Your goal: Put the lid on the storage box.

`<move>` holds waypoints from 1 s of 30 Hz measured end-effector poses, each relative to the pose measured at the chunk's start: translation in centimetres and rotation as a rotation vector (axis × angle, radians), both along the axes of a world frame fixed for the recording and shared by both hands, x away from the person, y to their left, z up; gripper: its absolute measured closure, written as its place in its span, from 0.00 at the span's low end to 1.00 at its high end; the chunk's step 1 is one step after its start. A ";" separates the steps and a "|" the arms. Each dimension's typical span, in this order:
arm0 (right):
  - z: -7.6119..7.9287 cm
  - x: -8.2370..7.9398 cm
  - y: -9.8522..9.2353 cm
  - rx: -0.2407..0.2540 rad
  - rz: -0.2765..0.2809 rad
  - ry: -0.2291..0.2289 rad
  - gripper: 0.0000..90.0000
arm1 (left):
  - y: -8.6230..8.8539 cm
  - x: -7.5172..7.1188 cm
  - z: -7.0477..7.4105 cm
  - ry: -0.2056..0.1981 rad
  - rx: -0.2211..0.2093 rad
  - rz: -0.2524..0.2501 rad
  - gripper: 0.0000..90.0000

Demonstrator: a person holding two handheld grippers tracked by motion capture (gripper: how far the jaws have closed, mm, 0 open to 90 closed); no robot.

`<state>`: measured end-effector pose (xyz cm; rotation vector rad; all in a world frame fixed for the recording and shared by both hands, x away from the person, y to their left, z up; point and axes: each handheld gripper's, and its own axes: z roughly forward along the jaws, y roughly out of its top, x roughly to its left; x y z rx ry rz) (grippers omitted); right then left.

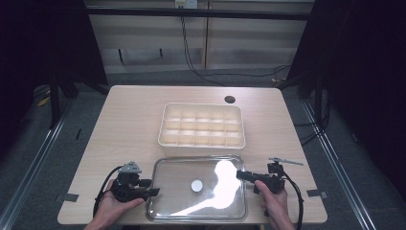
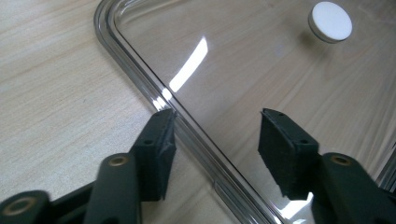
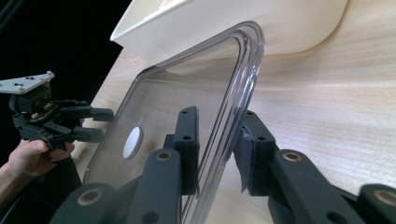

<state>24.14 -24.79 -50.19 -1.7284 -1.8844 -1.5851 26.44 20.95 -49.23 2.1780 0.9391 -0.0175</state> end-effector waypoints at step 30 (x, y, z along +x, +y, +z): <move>0.8 -0.2 0.4 -0.041 0.027 -0.064 0.81 | 1.6 1.4 0.5 0.061 -0.179 0.042 0.58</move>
